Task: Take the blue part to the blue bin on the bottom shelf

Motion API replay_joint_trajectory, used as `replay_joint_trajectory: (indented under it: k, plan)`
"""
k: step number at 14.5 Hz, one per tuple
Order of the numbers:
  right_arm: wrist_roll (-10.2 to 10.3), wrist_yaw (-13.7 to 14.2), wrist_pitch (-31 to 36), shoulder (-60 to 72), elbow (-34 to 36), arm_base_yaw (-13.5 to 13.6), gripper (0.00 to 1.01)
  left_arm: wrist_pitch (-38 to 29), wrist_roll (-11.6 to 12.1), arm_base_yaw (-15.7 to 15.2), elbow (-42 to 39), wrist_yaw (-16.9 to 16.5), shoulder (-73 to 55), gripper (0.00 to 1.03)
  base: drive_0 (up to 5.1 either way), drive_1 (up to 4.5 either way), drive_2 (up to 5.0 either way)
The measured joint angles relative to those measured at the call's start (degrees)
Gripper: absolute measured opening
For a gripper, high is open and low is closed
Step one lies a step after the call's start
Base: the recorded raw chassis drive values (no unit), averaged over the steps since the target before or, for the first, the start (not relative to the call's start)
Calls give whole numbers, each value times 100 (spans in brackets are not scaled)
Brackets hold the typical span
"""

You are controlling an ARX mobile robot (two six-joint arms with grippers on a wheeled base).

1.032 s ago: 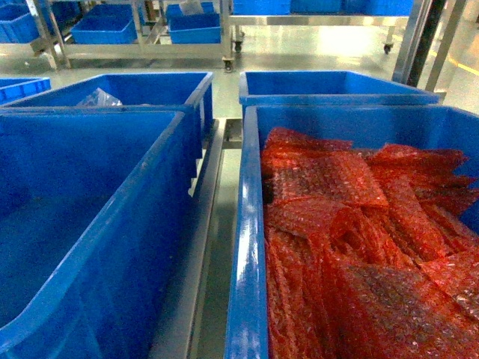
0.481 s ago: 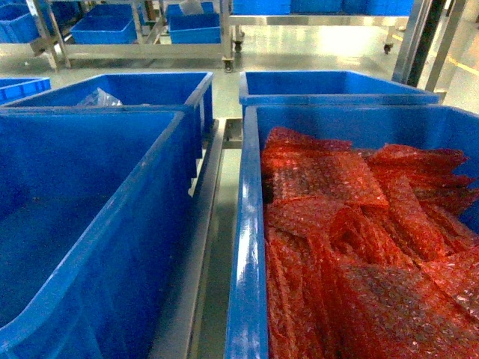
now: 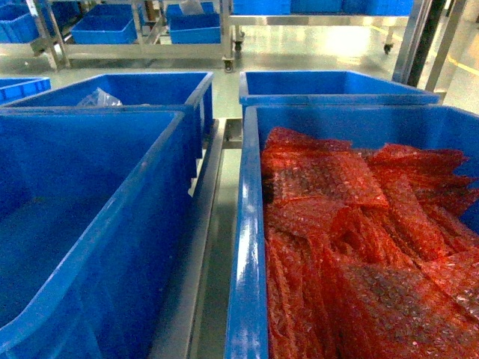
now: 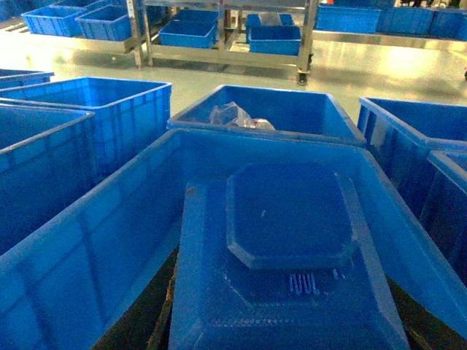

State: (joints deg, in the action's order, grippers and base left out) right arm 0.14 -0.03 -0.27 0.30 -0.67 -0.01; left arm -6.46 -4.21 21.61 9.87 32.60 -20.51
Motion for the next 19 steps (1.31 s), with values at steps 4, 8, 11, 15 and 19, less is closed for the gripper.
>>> replay_joint_trajectory:
  k: [4, 8, 11, 15, 19]
  plan:
    - [0, 0, 0, 0, 0, 0, 98, 146, 42, 4, 44, 199, -72, 43, 0, 0, 0]
    - [0, 0, 0, 0, 0, 0, 98, -2398, 402, -1196, 433, -693, -2970, 43, 0, 0, 0]
    - [0, 2, 0, 0, 0, 0, 98, -2994, 433, -1394, 852, -1082, -4354, 72, 0, 0, 0]
    - [0, 0, 2, 0, 0, 0, 98, -3880, 446, -1600, 634, -1827, -4360, 88, 0, 0, 0]
    - [0, 2, 0, 0, 0, 0, 98, -3943, 433, -2186, -164, -3206, -3412, 37, 0, 0, 0]
